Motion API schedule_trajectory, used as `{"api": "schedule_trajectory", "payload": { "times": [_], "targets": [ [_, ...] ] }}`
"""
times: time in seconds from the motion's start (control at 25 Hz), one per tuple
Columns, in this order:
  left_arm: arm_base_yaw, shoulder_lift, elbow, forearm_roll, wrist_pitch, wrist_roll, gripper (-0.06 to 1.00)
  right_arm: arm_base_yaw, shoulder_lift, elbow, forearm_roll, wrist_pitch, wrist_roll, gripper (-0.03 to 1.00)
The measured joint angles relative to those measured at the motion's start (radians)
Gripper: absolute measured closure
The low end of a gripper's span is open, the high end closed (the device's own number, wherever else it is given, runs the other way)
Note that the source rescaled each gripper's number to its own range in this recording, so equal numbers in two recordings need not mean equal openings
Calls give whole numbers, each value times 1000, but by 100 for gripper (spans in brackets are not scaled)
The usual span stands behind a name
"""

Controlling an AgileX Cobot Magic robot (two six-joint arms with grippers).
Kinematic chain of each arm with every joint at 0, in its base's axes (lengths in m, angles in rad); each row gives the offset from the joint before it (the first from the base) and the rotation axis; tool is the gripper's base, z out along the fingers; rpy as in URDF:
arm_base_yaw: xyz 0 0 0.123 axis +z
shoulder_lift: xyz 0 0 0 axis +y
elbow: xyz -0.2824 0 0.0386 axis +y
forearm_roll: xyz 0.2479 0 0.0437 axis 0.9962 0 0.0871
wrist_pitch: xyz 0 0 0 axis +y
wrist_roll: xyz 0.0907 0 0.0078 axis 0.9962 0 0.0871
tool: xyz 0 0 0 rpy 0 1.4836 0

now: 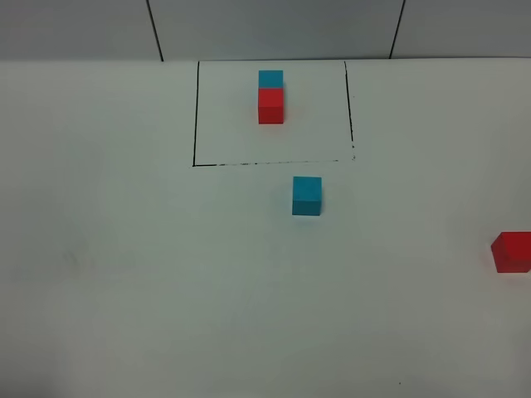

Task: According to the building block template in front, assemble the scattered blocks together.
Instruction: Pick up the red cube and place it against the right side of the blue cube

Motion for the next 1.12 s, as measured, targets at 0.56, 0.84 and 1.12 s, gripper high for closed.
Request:
{"api": "schedule_trajectory", "payload": {
  "times": [0.56,0.84,1.12],
  "targets": [
    [0,1,-112,-7,-208,22,64,0,0,0,0,0,0,22],
    [0,1,-112,-7,-88,23,64,0,0,0,0,0,0,22],
    [0,1,-102,-7,36,21,64,0,0,0,0,0,0,22]
  ]
}}
